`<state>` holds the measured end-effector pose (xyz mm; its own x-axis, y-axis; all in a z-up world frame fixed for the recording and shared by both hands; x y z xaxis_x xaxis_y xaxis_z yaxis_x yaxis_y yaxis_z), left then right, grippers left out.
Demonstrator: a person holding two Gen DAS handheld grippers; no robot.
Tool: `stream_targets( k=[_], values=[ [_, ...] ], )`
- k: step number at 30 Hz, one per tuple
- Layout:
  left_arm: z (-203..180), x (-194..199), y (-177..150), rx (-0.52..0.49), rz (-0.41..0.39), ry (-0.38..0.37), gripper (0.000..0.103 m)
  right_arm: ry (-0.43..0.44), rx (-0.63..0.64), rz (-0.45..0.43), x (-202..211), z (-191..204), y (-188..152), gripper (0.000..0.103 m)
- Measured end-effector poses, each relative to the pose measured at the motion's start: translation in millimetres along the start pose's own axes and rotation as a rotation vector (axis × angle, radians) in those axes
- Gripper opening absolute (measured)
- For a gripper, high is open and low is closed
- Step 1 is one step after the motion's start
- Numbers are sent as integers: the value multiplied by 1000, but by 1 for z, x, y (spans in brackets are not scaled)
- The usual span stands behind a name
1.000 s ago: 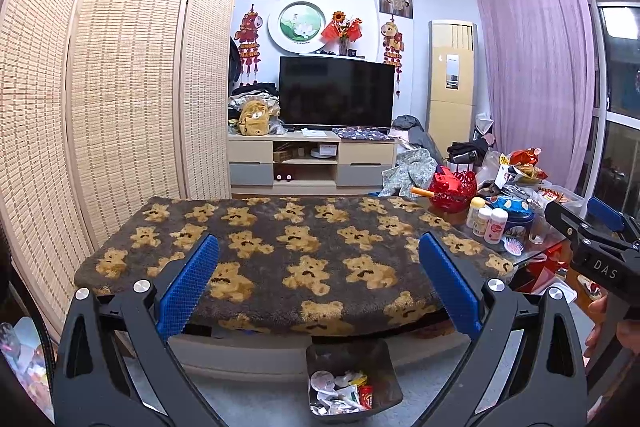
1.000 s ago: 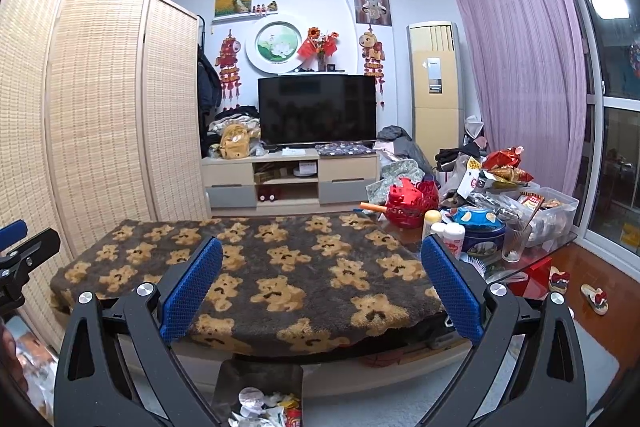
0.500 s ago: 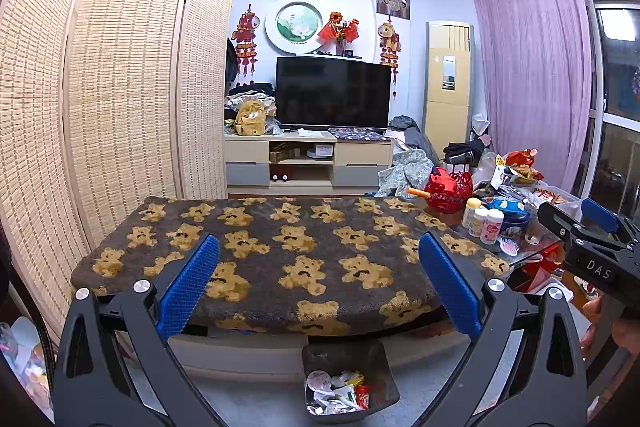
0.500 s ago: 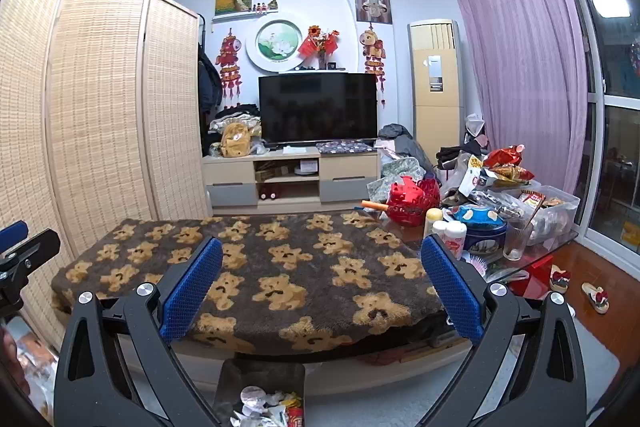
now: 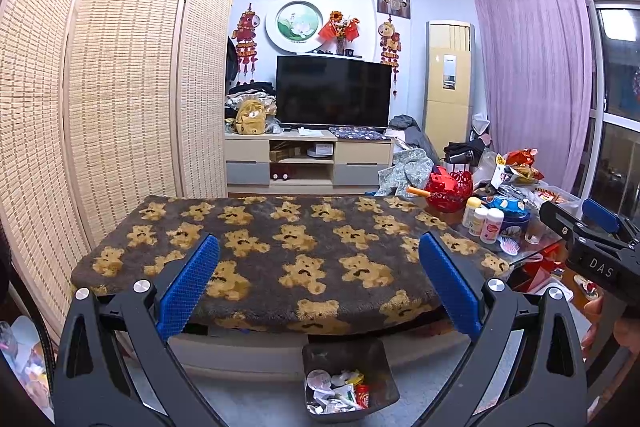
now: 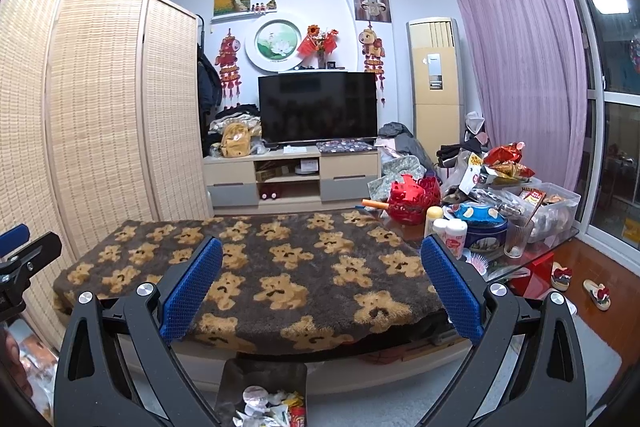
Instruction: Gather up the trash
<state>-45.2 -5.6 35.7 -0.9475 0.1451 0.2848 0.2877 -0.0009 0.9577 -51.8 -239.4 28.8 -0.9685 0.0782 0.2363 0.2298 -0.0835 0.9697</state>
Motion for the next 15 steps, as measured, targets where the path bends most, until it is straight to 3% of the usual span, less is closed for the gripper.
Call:
stream_targets(
  k=[15],
  values=[
    [2, 0, 1, 7, -3, 1, 95, 4, -2, 6, -1, -1, -1, 100]
  ],
)
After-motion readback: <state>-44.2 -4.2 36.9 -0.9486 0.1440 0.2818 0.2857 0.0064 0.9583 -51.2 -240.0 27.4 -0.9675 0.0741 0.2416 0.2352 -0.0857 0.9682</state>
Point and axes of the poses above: each gripper's, at about its wrist camera, not at the fingertips, and x roughly against the way its jaws point, z to its left, y to its top, the point moved 9 cm from there along -x, roughly the way its jaws point
